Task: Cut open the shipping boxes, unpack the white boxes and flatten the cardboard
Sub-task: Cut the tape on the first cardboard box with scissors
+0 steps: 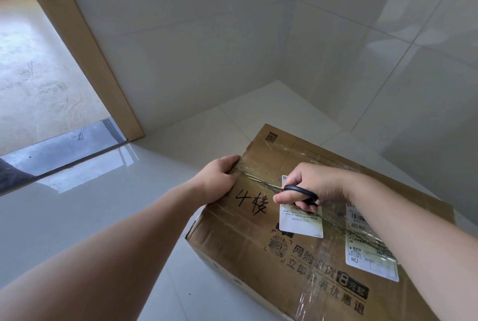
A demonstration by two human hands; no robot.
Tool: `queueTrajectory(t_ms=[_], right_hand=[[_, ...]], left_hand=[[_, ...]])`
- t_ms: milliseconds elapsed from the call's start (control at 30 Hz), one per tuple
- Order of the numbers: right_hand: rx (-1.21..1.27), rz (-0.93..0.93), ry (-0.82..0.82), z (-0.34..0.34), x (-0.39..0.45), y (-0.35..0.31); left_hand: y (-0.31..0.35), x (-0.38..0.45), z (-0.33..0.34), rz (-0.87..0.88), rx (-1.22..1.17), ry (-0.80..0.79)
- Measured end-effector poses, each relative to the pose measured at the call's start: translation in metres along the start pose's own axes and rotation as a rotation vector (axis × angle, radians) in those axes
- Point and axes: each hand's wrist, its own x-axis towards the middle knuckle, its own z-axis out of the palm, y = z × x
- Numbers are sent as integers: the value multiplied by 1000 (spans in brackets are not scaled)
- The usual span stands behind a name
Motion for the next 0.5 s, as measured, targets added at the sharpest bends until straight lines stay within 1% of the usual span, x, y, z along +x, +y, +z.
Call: queueTrajectory(t_ms=[267,500], right_hand=[[4,66,1,-8,-10,7],[16,90,-37,-16,-17,18]], left_hand=[[1,0,-1,-14,28,-1],[-2,2,0,-9,20,14]])
